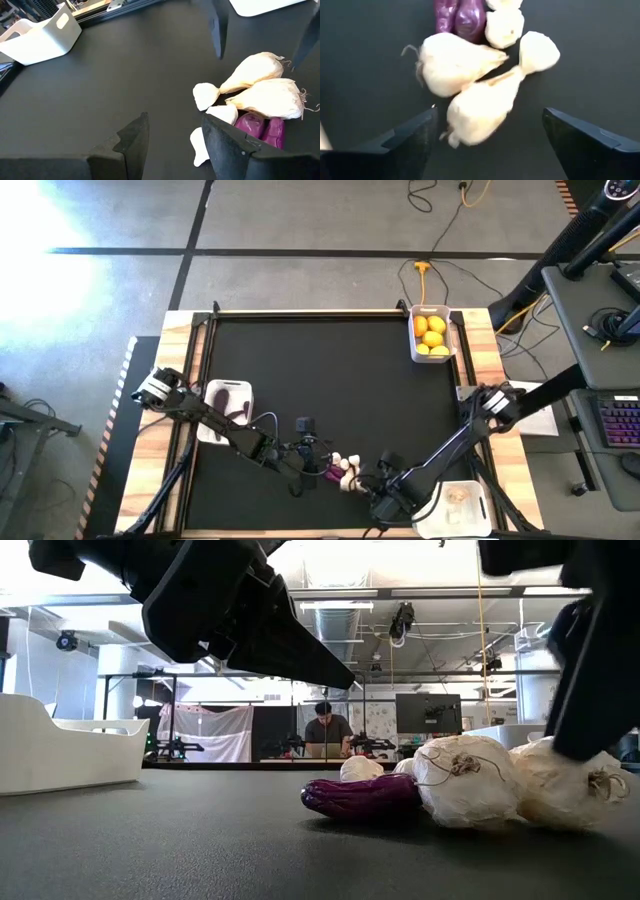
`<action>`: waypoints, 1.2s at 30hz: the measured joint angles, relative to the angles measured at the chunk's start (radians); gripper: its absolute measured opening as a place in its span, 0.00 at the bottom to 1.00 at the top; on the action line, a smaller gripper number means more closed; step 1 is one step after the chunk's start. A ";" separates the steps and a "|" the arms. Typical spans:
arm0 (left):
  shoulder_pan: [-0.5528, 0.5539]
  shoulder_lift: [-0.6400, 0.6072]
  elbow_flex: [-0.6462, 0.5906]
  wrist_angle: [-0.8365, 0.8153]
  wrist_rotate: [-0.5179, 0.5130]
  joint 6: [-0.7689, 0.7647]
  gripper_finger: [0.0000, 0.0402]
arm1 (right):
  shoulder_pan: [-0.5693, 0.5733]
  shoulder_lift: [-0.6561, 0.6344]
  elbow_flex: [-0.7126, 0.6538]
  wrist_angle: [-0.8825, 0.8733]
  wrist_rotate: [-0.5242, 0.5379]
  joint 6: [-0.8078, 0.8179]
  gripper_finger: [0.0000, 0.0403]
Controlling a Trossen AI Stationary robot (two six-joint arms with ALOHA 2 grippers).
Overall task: Sort produce into baskets
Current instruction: Put the garlic into the bottom white bin
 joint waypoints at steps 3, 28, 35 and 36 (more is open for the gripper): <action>0.000 0.000 0.000 0.000 0.000 0.000 0.41 | -0.010 0.035 0.000 0.023 0.011 0.008 0.87; 0.000 0.000 0.000 -0.017 0.000 0.000 0.41 | 0.041 -0.219 0.000 -0.078 -0.118 -0.021 0.08; 0.000 0.000 0.000 -0.015 0.000 0.000 0.41 | 0.062 -0.249 -0.007 -0.155 0.011 0.035 0.05; 0.000 0.000 0.000 -0.014 0.000 0.000 0.41 | 0.061 -0.239 -0.010 -0.156 0.025 0.035 0.05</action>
